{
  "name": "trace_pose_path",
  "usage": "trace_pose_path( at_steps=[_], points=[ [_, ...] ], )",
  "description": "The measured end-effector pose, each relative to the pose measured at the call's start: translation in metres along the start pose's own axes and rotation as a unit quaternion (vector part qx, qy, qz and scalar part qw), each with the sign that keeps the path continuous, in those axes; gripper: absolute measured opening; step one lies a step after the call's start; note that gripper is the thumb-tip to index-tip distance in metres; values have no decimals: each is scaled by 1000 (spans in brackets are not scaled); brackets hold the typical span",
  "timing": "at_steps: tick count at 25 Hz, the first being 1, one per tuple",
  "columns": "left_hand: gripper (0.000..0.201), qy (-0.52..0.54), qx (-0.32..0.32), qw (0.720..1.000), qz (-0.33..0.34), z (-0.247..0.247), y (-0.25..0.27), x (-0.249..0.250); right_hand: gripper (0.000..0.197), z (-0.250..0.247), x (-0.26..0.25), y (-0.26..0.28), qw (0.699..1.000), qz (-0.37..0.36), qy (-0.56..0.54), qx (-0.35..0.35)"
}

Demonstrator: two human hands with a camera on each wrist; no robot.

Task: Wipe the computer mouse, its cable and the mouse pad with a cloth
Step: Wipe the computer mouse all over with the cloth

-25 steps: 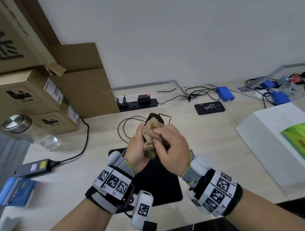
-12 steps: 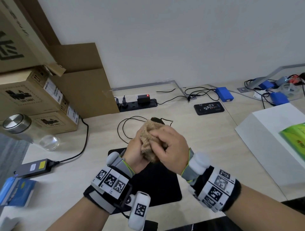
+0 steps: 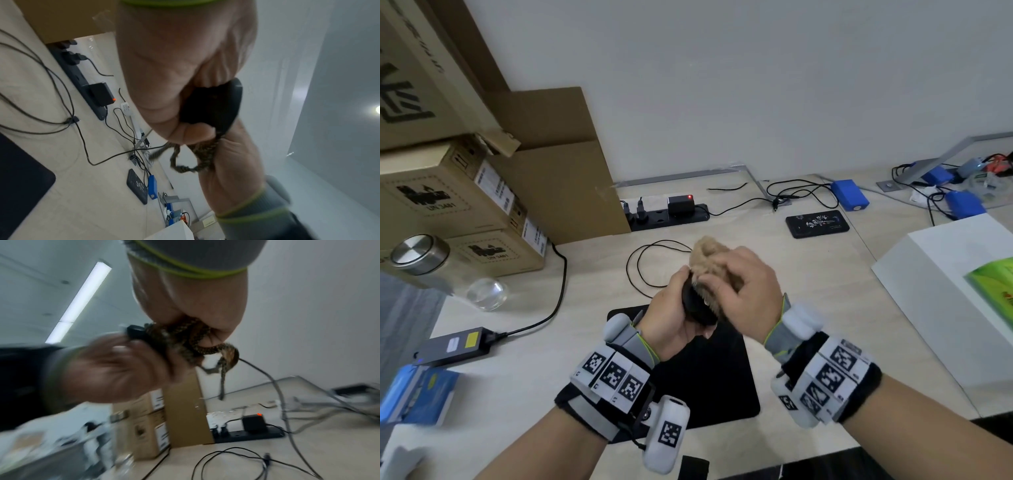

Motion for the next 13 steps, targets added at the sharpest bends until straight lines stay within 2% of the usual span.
trace_pose_path(
  at_steps=[3, 5, 7, 9, 11, 13],
  points=[
    [62, 5, -47, 998, -31, 10, 6, -7, 2, -20, 52, -17, 987, 151, -28, 48],
    [66, 27, -72, 996, -36, 13, 9, -6, 8, -29, 68, -18, 967, 211, -116, 86],
    [70, 39, -81, 995, -43, 15, 10, -6, 10, -42, 67, -19, 949, 223, -179, 131],
    [70, 48, -80, 994, -50, 14, 10, -8, 10, -49, 55, -21, 940, 226, -215, 134],
    [70, 73, -84, 992, -54, 15, 11, -8, 10, -49, 45, -22, 941, 222, -226, 115],
    [71, 107, -91, 988, -58, 16, 12, -8, 14, -51, 34, -23, 956, 194, -196, 96]
  ],
)
Point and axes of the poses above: each hand's wrist, its own y-axis away from the middle knuckle, its own z-axis out of the palm, x = y × z, the point moved 10 cm from there along -y, towards the middle knuckle, and after that the axes turned 2 degrees about -y, right-handed, at the moved point
